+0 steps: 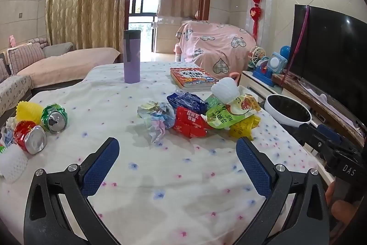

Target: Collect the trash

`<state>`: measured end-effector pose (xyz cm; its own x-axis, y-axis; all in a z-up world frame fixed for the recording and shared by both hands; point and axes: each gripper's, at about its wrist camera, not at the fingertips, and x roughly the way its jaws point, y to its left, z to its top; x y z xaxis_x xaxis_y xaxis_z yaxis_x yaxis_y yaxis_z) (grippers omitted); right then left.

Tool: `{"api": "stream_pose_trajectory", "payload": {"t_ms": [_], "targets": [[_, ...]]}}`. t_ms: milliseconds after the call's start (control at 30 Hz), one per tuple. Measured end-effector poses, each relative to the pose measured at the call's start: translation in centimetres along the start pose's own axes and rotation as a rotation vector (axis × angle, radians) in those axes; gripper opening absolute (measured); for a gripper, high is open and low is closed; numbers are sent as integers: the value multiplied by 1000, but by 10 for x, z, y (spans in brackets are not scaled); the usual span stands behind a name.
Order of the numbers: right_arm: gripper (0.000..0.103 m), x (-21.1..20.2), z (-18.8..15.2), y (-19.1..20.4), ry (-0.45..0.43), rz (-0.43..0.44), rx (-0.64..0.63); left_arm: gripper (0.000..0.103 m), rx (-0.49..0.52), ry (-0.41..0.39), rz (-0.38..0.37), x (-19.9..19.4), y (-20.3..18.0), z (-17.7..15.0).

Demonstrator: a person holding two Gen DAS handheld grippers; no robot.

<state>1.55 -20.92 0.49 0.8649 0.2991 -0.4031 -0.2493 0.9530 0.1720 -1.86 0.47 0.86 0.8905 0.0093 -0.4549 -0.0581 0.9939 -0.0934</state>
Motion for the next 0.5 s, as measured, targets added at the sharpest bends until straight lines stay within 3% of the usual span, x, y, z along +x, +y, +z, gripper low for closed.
{"api": "stream_pose_trajectory", "payload": {"t_ms": [500], "targets": [[103, 4, -3, 0, 7, 15, 1, 103, 9, 16, 1, 3, 1, -3]]}}
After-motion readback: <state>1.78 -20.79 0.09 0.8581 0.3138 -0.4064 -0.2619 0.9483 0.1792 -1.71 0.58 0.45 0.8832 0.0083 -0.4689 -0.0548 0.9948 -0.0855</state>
